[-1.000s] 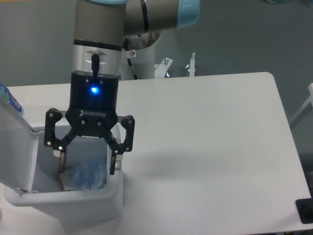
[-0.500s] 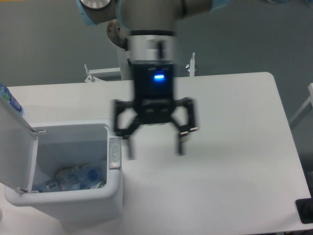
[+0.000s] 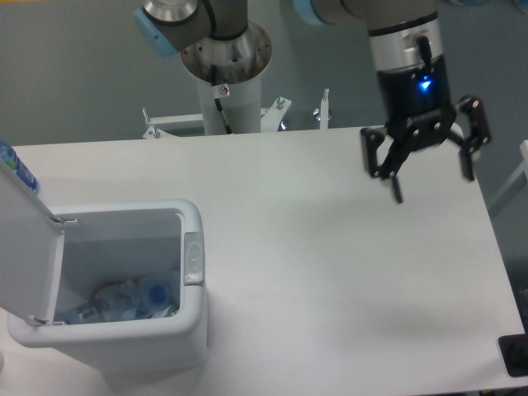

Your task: Place the trash in the trash can

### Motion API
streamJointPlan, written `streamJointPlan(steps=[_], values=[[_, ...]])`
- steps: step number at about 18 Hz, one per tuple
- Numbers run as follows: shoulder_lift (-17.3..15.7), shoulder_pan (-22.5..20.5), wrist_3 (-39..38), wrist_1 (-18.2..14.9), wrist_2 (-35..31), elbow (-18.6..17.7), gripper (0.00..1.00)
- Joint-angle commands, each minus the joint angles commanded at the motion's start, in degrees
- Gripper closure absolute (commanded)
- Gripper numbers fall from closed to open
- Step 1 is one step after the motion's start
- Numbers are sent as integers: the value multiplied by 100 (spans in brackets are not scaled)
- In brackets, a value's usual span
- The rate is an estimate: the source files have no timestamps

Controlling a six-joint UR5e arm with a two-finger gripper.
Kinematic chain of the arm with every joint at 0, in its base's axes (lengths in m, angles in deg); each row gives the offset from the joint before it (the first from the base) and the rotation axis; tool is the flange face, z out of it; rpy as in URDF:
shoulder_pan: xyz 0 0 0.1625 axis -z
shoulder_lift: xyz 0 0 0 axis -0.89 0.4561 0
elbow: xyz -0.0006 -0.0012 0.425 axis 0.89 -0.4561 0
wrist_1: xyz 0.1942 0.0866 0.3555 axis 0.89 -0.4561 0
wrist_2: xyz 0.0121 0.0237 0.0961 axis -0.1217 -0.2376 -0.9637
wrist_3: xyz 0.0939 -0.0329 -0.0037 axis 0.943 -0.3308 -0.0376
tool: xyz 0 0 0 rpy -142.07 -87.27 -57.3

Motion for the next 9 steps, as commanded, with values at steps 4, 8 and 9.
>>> streamJointPlan(steps=[4,8,9], values=[[-546,-492,2007,-788,-176,-345,0],[-600,-695,2406,-1573,-194,-152,0],[-608,-739,2363,-1574,-185,-126,0]])
